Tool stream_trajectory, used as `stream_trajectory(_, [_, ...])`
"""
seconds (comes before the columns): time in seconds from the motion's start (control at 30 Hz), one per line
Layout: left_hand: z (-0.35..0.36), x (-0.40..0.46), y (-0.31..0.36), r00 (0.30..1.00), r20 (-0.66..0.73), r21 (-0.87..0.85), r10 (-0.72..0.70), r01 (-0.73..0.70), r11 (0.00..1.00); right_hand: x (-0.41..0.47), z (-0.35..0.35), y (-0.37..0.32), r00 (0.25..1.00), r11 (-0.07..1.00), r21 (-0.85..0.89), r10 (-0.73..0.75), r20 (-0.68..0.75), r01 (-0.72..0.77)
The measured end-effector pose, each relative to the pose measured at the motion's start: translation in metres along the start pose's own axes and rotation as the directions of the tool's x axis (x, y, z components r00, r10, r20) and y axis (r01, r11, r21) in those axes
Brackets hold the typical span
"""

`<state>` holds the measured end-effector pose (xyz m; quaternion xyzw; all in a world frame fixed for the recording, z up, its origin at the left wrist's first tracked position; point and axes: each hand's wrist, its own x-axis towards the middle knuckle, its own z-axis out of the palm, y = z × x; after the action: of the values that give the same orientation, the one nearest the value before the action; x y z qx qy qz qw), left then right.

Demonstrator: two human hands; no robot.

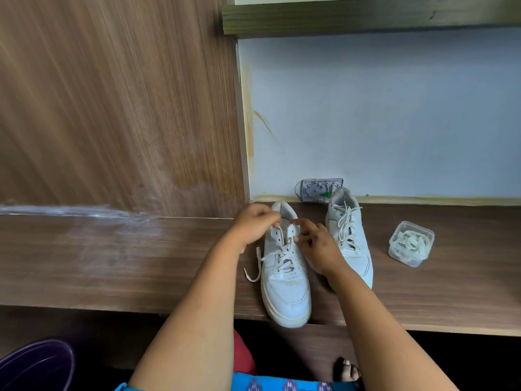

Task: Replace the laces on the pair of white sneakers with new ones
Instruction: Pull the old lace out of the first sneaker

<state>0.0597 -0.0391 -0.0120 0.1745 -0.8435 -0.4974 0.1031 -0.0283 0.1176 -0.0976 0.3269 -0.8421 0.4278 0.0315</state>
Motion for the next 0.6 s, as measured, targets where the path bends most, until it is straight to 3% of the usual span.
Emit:
stream_trajectory(0.1, [0.027, 0.001, -0.005, 0.988, 0.153, 0.415, 0.011, -0.074, 0.907, 0.001, 0.0, -0.003, 1.0, 1.0, 0.009, 0.024, 0.008, -0.024])
stream_trajectory(0.17, [0.036, 0.001, -0.003, 0.982, 0.189, 0.482, 0.024, -0.114, 0.869, 0.0, 0.0, -0.004, 1.0, 1.0, 0.009, 0.029, 0.003, -0.029])
stream_trajectory(0.2, [0.037, 0.001, -0.001, 0.984, 0.174, 0.436, 0.041, -0.114, 0.893, -0.001, 0.0, -0.004, 1.0, 1.0, 0.006, 0.026, -0.002, -0.026])
stream_trajectory(0.23, [0.036, 0.001, 0.004, 0.988, 0.145, 0.309, 0.055, -0.099, 0.946, -0.001, 0.0, -0.004, 1.0, 1.0, 0.005, 0.02, -0.006, -0.02])
stream_trajectory(0.3, [0.025, -0.002, 0.011, 0.994, 0.079, -0.179, 0.075, -0.06, 0.982, -0.001, 0.001, 0.0, 1.0, 1.0, 0.015, 0.013, -0.012, -0.013])
stream_trajectory(0.37, [0.01, -0.002, 0.008, 0.993, 0.103, -0.629, 0.058, 0.019, 0.777, 0.0, 0.004, 0.007, 1.0, 1.0, 0.022, 0.001, -0.017, -0.001])
stream_trajectory(0.4, [0.005, -0.003, 0.006, 0.991, 0.131, -0.684, 0.038, 0.063, 0.727, 0.001, 0.006, 0.01, 1.0, 1.0, 0.017, -0.008, -0.017, 0.008])
stream_trajectory(0.43, [0.003, -0.002, 0.003, 0.99, 0.138, -0.603, -0.011, 0.092, 0.793, 0.002, 0.007, 0.013, 1.0, 1.0, 0.011, -0.016, -0.014, 0.016])
stream_trajectory(0.5, [0.006, 0.001, -0.005, 0.991, 0.116, -0.124, -0.073, 0.088, 0.988, 0.003, 0.008, 0.014, 1.0, 1.0, 0.005, -0.018, -0.007, 0.018])
stream_trajectory(0.53, [0.01, 0.003, -0.008, 0.993, 0.09, 0.123, -0.07, 0.059, 0.991, 0.004, 0.009, 0.014, 1.0, 1.0, 0.001, -0.019, -0.006, 0.019])
stream_trajectory(0.6, [0.018, 0.008, -0.012, 0.992, 0.128, 0.288, -0.025, -0.013, 0.958, 0.004, 0.009, 0.015, 0.999, 1.0, -0.008, -0.031, -0.011, 0.031])
